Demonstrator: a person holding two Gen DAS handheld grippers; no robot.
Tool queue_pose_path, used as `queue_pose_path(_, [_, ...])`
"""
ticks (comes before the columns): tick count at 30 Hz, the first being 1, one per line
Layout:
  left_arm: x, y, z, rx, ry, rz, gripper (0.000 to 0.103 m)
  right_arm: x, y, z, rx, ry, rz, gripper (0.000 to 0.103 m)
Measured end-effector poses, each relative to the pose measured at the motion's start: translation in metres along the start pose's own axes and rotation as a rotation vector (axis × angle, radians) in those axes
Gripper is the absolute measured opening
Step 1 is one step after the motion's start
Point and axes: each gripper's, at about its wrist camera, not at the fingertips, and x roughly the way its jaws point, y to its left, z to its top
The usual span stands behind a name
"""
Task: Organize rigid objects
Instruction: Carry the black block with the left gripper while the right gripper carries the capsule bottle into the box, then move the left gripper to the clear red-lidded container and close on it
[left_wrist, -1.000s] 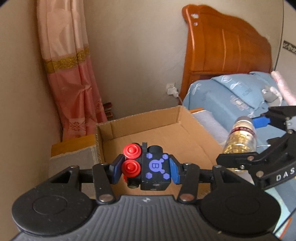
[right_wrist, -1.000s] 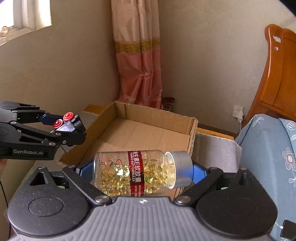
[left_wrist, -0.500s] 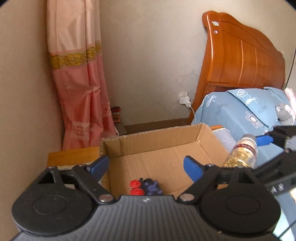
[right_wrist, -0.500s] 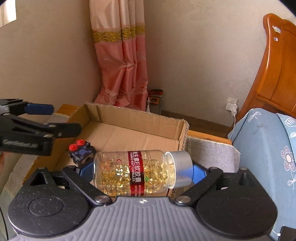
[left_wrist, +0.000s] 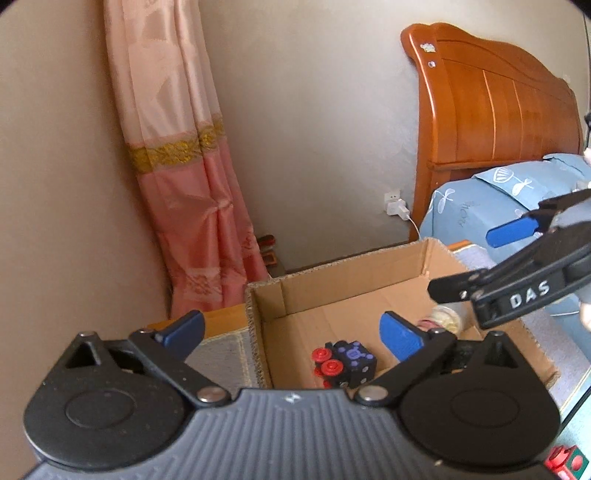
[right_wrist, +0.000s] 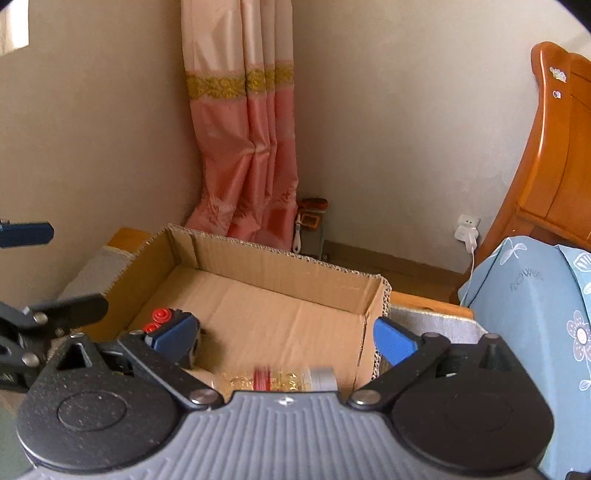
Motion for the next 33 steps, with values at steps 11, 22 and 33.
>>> queue_pose_path(11, [-0.062,-0.010,-0.012,-0.010,-0.071,0.015,0.102,-0.055,0.009,-0.022,-0.002,-0.077,0.008,0.103])
queue_pose_path(22, [-0.128,-0.033,-0.049,0.018,-0.062,0.004,0.102,-0.124,0.031,-0.078,-0.035,-0.073,-0.002,0.103])
queue_pose_path(33, [-0.157,-0.052,-0.117,-0.032,-0.011,-0.049,0.102,-0.163,0.052,-0.159,-0.039,-0.061,0.016,0.103])
